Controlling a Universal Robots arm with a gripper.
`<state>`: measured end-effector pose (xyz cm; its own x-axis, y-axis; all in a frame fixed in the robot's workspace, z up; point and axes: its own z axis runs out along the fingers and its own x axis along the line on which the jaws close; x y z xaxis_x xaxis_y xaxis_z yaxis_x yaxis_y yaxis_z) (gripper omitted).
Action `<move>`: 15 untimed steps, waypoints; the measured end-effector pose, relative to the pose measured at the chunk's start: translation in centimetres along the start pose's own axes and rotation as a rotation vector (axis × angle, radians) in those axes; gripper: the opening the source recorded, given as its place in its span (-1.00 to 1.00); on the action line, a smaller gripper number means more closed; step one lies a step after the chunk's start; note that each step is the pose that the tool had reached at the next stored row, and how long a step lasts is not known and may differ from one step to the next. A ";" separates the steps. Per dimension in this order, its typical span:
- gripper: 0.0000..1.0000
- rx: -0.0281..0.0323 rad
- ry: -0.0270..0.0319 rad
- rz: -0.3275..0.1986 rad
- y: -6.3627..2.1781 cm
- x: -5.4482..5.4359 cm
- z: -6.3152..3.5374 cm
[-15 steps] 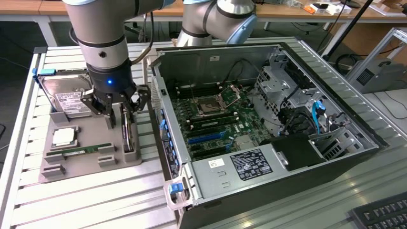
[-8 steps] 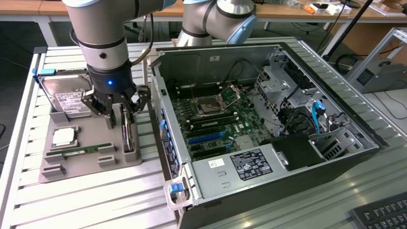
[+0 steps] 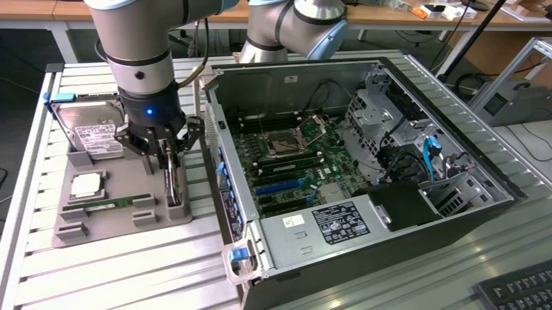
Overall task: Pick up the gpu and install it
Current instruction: 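Pick up the gpu and move the gpu toward the slot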
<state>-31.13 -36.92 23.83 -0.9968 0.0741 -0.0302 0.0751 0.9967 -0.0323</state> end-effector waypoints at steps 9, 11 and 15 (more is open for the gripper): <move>-0.40 0.0000 0.0000 0.000 0.00 0.0 0.00; -0.40 0.0000 0.0000 0.000 0.00 0.0 0.00; -0.40 0.0000 0.0000 0.000 0.00 0.0 0.00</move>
<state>-31.13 -36.92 23.83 -0.9968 0.0741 -0.0302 0.0751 0.9967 -0.0323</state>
